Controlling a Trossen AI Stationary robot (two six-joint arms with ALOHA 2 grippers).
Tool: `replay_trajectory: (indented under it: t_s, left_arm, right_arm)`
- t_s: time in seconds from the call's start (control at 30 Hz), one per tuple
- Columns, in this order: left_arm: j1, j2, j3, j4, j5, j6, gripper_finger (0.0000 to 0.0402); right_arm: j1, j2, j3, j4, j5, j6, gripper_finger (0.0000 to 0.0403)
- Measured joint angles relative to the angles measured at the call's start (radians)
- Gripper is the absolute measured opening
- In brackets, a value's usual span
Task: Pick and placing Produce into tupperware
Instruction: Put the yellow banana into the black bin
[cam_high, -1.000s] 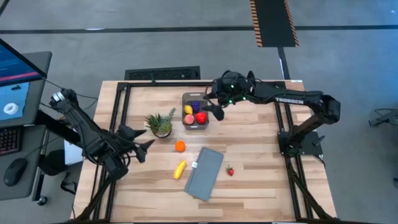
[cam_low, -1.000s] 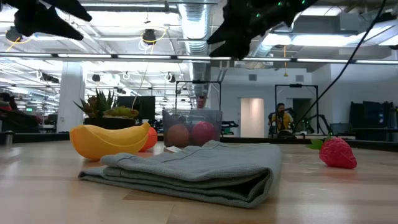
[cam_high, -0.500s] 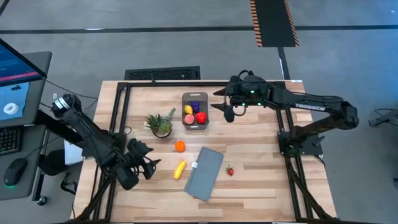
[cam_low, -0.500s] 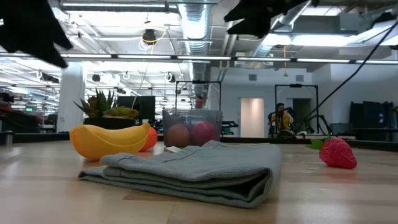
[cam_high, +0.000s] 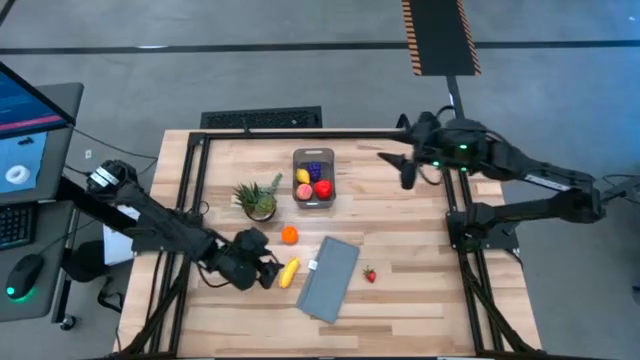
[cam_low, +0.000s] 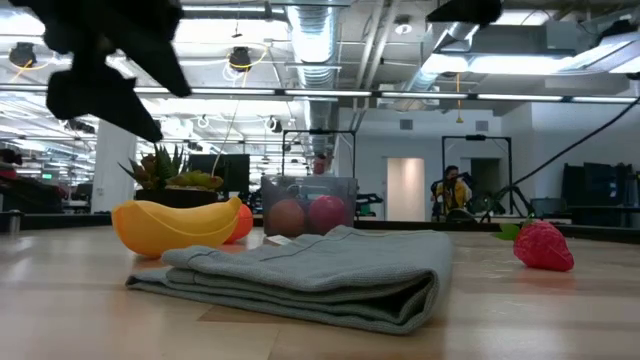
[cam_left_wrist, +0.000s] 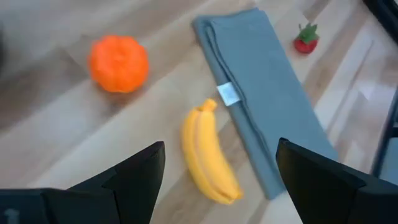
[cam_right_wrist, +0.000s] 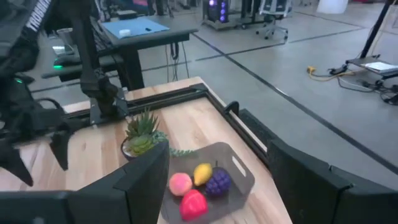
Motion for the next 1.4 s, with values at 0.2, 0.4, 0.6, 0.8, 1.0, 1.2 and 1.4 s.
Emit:
replay_trajectory:
  t_s: [0.2,0.4,0.6,0.8,1.0,1.2,1.4]
  left_arm:
    - [0.091,0.053,0.027,0.005,0.121,-0.029,0.0295]
    - [0.142,0.080,0.064,0.002,0.180,-0.009,0.0295]
    - [0.158,0.108,0.078,-0.016,0.262,-0.021,0.0295]
    - [0.158,0.125,0.077,-0.017,0.280,-0.052,0.0295]
    - [0.159,0.197,0.096,0.042,0.311,-0.055,0.0295]
    - [0.158,0.280,0.162,0.027,0.326,-0.028,0.0295]
    - [0.158,0.305,0.209,-0.057,0.294,-0.029,0.0295]
  right_arm:
    - [0.000,-0.136,0.000,-0.104,0.000,0.008,0.0291]
    - [0.000,-0.247,0.000,-0.181,0.000,0.019,0.0291]
    - [0.000,-0.324,0.000,-0.222,-0.004,0.042,0.0291]
    - [0.001,-0.374,0.001,-0.322,-0.028,0.095,0.0291]
    - [0.032,-0.391,0.001,-0.438,-0.085,0.168,0.0291]
    - [0.088,-0.390,0.000,-0.496,-0.086,0.200,0.0291]
    - [0.111,-0.389,0.000,-0.490,-0.084,0.201,0.0291]
